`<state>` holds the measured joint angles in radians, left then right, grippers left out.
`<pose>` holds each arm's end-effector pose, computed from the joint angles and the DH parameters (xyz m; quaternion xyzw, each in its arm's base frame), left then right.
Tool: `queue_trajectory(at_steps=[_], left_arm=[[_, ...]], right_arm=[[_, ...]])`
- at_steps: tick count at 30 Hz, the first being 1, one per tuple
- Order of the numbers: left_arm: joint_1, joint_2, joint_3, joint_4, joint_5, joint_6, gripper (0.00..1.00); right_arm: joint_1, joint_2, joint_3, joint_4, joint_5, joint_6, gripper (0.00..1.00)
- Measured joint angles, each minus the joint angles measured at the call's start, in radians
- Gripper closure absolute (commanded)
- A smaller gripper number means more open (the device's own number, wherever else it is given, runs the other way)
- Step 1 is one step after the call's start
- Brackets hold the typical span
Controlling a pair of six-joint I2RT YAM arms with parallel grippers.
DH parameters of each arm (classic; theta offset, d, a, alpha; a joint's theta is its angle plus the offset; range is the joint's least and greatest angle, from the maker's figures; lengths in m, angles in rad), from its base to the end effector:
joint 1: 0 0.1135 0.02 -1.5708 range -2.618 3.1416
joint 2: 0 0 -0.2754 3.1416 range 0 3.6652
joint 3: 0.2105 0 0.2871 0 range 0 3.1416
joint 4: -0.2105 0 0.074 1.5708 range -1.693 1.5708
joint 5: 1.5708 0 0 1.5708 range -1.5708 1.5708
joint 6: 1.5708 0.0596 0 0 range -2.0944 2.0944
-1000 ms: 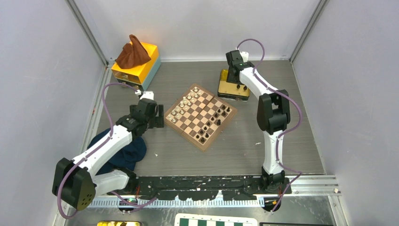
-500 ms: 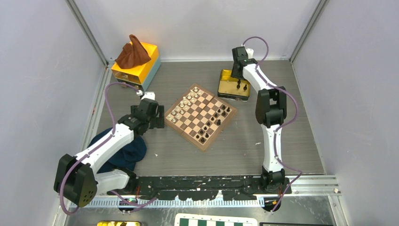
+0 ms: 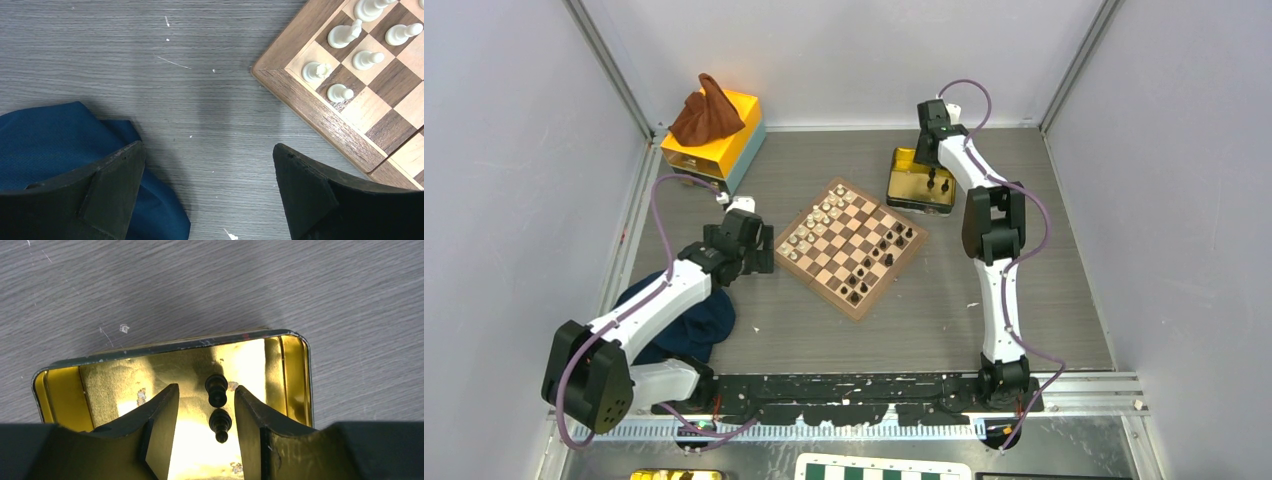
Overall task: Set up the chess pieces on the board
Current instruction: Pick up the chess piece from the storage box.
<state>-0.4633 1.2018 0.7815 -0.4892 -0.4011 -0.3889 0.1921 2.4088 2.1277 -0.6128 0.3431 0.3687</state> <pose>0.2614 -0.1046 0.2089 -0.0302 0.9286 0.0401 0.3676 0.5855 0.0935 0.1760 0.1384 0.9208 -0.0642 0.3589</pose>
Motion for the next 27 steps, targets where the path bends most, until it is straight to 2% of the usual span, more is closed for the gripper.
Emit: queue_trajectory(at_steps=[6,15,27], left_arm=[[0.002,0.010,0.000,0.001,0.000,0.000,0.00],[0.008,0.021,0.000,0.001,0.000,0.000,0.00],[0.012,0.027,0.000,0.003,0.001,0.000,0.00]], right_arm=[[-0.005,0.020,0.031,0.000,-0.005,0.000,0.58],[-0.012,0.035,0.043,-0.002,-0.016,0.000,0.61],[-0.013,0.035,0.035,0.000,-0.024,0.000,0.73]])
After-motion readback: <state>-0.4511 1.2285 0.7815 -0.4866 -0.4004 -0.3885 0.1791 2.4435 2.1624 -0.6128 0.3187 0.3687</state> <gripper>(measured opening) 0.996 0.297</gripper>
